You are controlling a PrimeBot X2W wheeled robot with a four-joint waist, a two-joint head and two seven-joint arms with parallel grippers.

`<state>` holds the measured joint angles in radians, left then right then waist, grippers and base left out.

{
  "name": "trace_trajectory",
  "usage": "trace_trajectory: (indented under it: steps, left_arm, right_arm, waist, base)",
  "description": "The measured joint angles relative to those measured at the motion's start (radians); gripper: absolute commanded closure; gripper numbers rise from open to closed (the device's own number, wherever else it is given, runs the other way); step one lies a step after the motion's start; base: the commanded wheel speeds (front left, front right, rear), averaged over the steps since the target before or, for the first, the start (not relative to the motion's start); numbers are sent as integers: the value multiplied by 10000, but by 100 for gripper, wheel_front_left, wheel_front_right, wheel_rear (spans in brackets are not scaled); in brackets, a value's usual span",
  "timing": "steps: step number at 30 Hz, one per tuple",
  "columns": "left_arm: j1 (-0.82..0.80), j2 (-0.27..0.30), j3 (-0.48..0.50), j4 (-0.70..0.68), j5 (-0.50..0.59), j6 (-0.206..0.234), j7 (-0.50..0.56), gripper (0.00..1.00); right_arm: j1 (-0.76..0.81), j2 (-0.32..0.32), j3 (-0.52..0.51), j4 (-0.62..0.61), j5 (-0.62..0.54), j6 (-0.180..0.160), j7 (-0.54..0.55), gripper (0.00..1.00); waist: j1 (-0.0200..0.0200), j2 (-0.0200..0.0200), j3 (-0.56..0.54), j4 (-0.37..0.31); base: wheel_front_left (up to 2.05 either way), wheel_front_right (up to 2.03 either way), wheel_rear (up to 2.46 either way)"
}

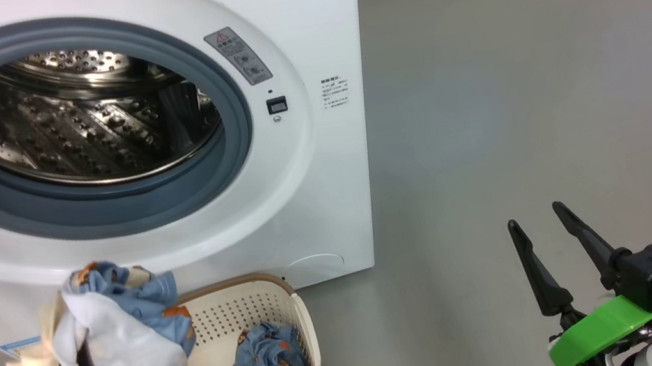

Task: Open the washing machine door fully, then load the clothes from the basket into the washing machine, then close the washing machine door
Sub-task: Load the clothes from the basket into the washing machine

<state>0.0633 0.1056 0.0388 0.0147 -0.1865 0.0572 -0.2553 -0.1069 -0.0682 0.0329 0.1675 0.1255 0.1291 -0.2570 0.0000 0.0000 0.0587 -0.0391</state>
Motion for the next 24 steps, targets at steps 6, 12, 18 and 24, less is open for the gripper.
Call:
trace_trajectory:
  steps: [6, 12, 18, 24]
  left_arm:
    - [448, -215, 82, -15, 77, -6, 0, 100]
    - [461, -270, 207, -6, 157, -111, 0, 100]
    - [384, -339, 238, 163, 159, -286, 0, 100]
    - [-458, -401, 222, 504, 161, -539, 0, 100]
  right_arm:
    - [185, 2, -75, -15, 0, 0, 2, 0]
    - [297, 4, -92, -54, 0, 0, 0, 0]
    - [297, 8, -94, -56, 2, 0, 2, 0]
    - [282, 19, -96, -63, 4, 0, 2, 0]
  waist:
    - [0, 0, -205, 38]
    - [0, 0, -234, 109]
    - [0, 0, -26, 147]
    - [0, 0, 404, 161]
  base:
    - [0, 0, 0]
    - [0, 0, 0]
    - [0, 0, 0]
    - [0, 0, 0]
